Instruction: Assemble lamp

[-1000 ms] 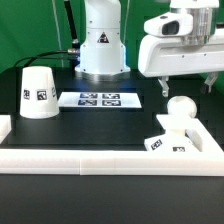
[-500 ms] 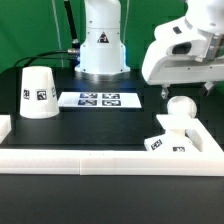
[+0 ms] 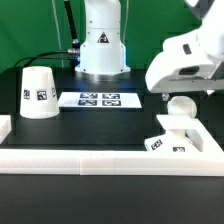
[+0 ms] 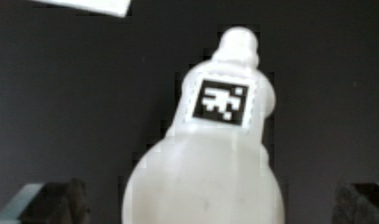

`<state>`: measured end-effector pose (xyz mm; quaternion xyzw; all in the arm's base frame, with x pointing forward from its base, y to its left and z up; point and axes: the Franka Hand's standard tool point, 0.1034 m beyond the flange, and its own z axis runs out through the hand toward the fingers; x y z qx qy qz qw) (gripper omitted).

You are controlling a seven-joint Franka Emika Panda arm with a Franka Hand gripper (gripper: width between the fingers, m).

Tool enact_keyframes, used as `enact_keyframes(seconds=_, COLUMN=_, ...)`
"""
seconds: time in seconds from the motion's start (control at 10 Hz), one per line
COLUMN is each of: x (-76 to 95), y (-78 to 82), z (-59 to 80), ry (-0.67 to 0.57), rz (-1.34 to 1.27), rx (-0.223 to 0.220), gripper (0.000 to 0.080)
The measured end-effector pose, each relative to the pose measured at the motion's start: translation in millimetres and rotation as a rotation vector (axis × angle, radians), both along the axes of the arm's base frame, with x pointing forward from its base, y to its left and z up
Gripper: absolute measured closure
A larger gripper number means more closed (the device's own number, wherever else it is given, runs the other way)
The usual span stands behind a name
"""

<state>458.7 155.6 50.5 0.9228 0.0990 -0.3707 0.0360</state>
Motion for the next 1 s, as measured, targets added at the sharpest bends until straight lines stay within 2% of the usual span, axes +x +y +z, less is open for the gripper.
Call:
enact_keyframes(seconds=0.2, x=-1.7, y=-1.0, z=-6.3, ry=0.128, rz=0.004, rx=-0.028, gripper=0.0101)
enact_keyframes(seconds=0.6, x=-1.6, y=-2.7, z=-18.1, ry=0.126, rz=0.0, rx=-0.027, gripper=0.0101)
enact_keyframes(seconds=1.0, x=-10.3, y=-3.3, z=-31.0, ry=0.12, rz=-0.002, rx=-0.028, gripper=0.0101)
